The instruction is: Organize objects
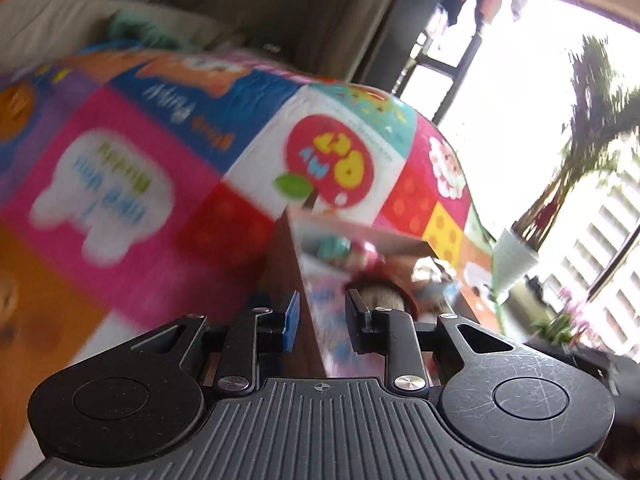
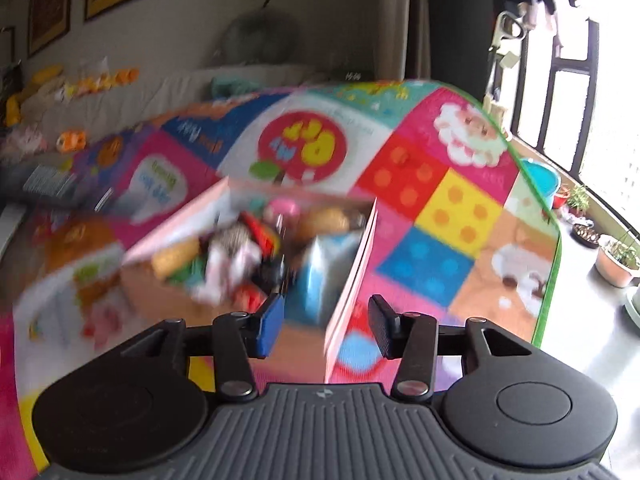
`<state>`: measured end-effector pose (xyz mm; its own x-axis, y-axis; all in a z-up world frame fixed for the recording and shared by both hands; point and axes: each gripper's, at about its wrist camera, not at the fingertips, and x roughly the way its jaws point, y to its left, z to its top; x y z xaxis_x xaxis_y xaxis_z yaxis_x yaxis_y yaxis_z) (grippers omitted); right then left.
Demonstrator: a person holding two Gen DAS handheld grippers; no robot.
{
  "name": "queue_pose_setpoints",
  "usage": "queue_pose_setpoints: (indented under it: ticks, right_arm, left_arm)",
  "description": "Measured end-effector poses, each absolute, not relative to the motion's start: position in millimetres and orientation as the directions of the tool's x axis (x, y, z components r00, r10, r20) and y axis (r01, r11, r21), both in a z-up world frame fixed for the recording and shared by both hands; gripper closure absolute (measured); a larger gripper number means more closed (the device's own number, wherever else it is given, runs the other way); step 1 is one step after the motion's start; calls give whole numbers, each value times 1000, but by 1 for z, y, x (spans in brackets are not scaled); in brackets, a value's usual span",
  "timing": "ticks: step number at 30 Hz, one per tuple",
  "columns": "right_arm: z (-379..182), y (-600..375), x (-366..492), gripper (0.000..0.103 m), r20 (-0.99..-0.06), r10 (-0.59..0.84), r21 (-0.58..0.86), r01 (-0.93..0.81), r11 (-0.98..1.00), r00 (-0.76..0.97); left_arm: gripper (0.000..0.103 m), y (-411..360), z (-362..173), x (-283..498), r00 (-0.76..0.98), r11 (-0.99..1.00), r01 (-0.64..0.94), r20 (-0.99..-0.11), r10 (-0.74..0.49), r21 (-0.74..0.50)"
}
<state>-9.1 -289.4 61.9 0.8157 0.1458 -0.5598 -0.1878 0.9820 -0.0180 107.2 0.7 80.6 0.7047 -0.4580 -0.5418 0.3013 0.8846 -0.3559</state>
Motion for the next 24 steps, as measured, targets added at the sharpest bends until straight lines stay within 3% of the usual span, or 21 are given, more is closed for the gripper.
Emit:
queue_pose_setpoints:
  ticks: [4,6,8,11,17,24]
  right_arm:
    - [38,-285,-10,56,-593,159,-8,-203,979,790]
    - [28,-283,-6,56,-606,163,5,-202,979,778]
    - [22,-279,0,56,-612,171,11,-207,978,772]
    - [20,-270,5,52,-609,157,3,-196,981,777]
    - [23,-237,26,50,-616,240,79,-245,966,750]
    - [26,-179,64,46,-625,208,23,-249,968,753]
  left_arm:
    - [75,-34,65,156,672,948,229,-669,-317,-220]
    - [60,-41,50,172,638,969,181,-729,-247,-170]
    - [38,-34,43,176,640,976,143,-736,-220,-167]
    - [20,-16,41,165,648,980,113,-736,-196,-161]
    - [15,40,42,149,715,987,45,-686,-138,-152]
    - [8,78,34,171,775,993,3,-628,-76,-117]
